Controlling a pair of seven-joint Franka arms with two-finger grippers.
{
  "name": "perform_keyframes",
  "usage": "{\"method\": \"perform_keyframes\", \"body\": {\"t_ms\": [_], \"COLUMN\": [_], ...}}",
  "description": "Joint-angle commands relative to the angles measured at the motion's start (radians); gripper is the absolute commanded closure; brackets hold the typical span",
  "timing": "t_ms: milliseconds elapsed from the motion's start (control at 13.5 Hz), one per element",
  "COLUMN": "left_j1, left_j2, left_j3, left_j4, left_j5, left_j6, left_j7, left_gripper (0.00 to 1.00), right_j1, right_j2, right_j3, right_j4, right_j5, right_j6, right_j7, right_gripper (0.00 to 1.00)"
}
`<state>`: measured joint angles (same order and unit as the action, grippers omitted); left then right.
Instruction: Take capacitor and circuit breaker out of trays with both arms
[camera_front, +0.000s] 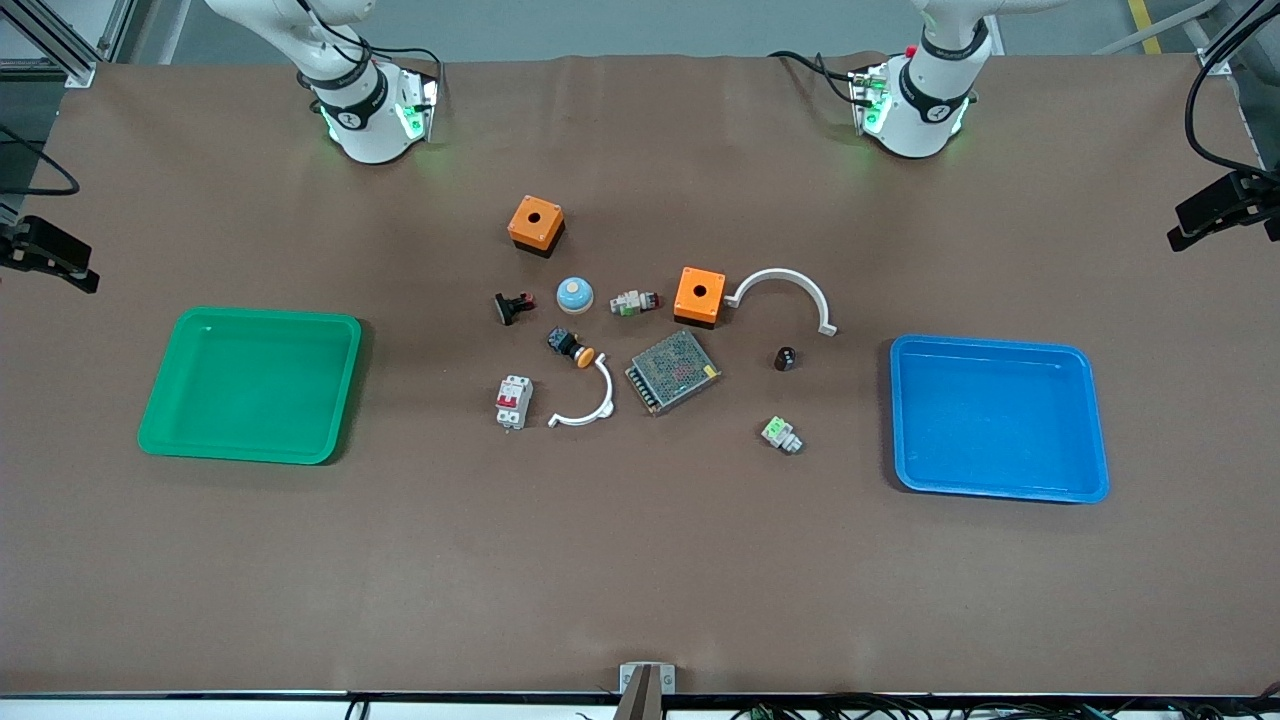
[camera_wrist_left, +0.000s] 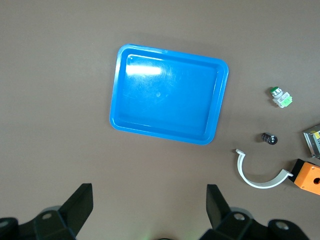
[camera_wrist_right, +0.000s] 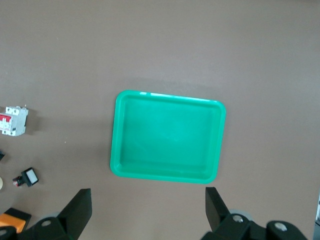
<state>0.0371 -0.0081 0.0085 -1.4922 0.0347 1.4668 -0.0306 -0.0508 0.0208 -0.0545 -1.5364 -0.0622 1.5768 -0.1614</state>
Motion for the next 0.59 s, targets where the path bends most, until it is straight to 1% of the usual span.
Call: {"method": "perform_keyframes", "body": {"t_ms": [0,295,517], "left_j1": [-0.002,-0.005,0.000], "left_j2": [-0.006,0.000,-0.004], "left_j3": [-0.001,-0.004,-0.033], "left_j4": [-0.005,-0.003,-0.005], "left_j5": [-0.019,-0.019,-0.019], "left_j6": [0.007,0.007,0.006], "left_j7": [0.026,0.026,0.024], "left_gripper": [0.00,0.00,0.00], "right_j1": [-0.023,-0.023,-0.020], "right_j2": [0.005,0.004,0.001], "right_j3": [0.021,0.021,0.025], "right_j4": [0.016,0.027,0.048], "right_j5": [0.007,0.004,0.007], "right_j6": [-0.032,-0.024,-0.021], "right_j7": [0.011,-0.003,-0.003], "right_gripper": [0.00,0.00,0.00]}}
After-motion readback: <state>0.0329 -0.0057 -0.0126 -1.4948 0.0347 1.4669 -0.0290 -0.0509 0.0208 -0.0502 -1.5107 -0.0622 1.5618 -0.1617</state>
